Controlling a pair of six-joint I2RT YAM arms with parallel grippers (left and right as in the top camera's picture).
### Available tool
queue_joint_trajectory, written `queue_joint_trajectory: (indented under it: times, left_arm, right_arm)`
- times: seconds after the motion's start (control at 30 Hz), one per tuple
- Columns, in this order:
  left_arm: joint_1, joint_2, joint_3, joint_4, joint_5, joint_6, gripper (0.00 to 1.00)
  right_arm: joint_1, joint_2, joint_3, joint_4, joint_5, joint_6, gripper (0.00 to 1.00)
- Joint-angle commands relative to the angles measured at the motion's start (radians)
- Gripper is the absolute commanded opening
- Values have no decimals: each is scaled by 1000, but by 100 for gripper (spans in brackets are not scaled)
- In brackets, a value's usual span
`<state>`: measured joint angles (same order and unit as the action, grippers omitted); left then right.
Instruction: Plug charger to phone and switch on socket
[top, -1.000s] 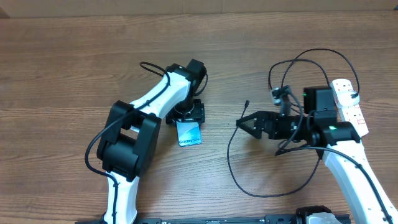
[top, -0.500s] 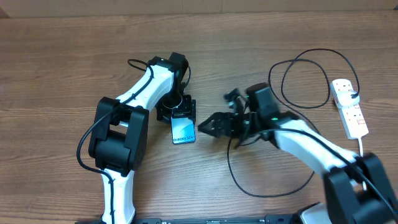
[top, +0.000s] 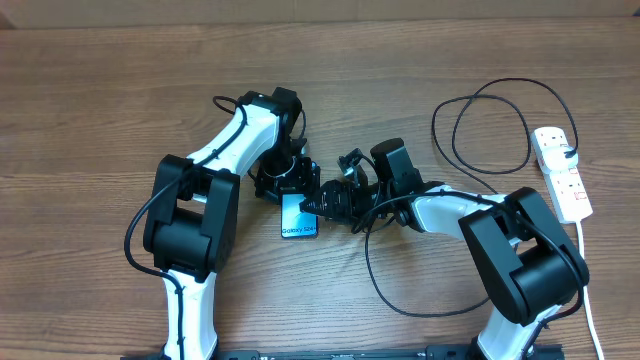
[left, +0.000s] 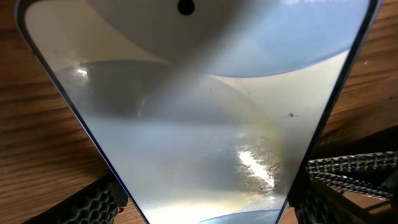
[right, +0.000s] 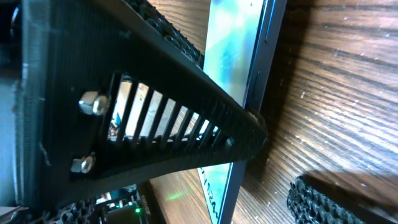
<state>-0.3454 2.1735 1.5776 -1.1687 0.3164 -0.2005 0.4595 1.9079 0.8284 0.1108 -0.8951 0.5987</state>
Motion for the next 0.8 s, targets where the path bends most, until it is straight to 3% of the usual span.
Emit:
queue_joint_trajectory:
  times: [0.0,0.3,0.47,0.57,0.63,0.77]
  left_arm:
    - [-8,22,12,-5,96,39,78]
    - [-15,22,12,-3,150,-33,79]
    - [-15,22,12,-6,179,-32,79]
    - [-15,22,12,-5,182,-32,80]
    - [-15,22,12,-6,182,-32,83]
    - [-15,22,12,-3,168,-32,100]
  right_arm:
    - [18,36,-4,10,58,56,99]
    - [120,36,-4,72,164,86,73]
    - [126,36,-4,109,183,86,55]
    - [126,36,-4,128,188,86,38]
    - [126,36,-4,131,188,86,25]
    - [126,36,-4,131,187,86,4]
